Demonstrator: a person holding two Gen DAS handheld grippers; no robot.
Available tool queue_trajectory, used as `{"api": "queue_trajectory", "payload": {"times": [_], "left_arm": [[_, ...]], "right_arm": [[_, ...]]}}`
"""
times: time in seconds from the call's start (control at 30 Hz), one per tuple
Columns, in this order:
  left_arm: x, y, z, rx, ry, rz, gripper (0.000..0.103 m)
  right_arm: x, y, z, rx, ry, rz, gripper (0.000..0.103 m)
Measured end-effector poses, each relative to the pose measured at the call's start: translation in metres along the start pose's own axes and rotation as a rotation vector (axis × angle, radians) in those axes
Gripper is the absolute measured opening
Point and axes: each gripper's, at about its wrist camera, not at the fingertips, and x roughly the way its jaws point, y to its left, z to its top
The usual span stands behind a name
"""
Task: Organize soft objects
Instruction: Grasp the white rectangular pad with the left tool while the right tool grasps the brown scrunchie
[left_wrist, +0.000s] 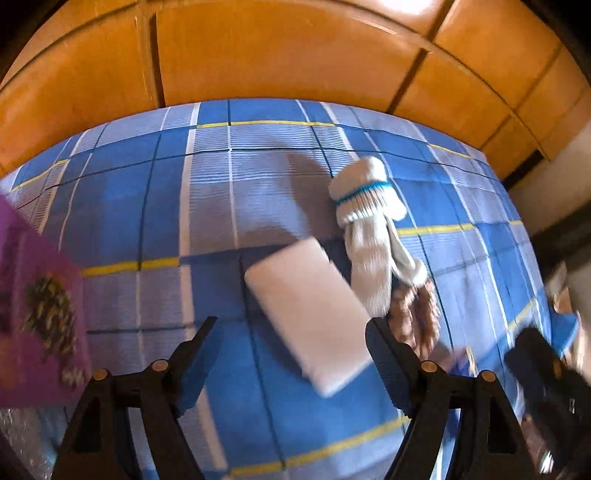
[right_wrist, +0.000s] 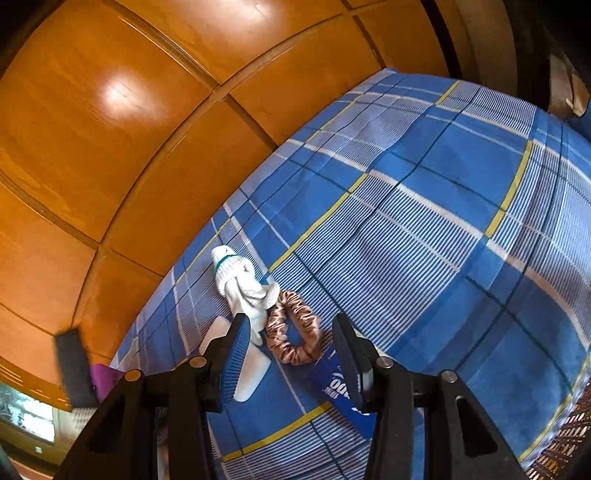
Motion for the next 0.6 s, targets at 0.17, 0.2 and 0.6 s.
{"api": "queue_trajectory", "payload": {"times": [0.17,0.2,0.6], "left_arm": [[0.020,-0.009,0.020,-0.052,0.009,0.060,0.080],[0.023,-0.011,0.022,-0.055,0.012,0.069,0.080],[0.013,-0.006,-0.006,0.057,0.008,-0.007,0.062]], "right_arm": [[0.001,-0.002,0.000,0.022,0.015,0.034,0.047],[0.002,-0.002,0.000,0.024,0.018,0.038,0.047],[0.003,-0.002,-0.001,0.028,0.021,0.047,0.048]]}}
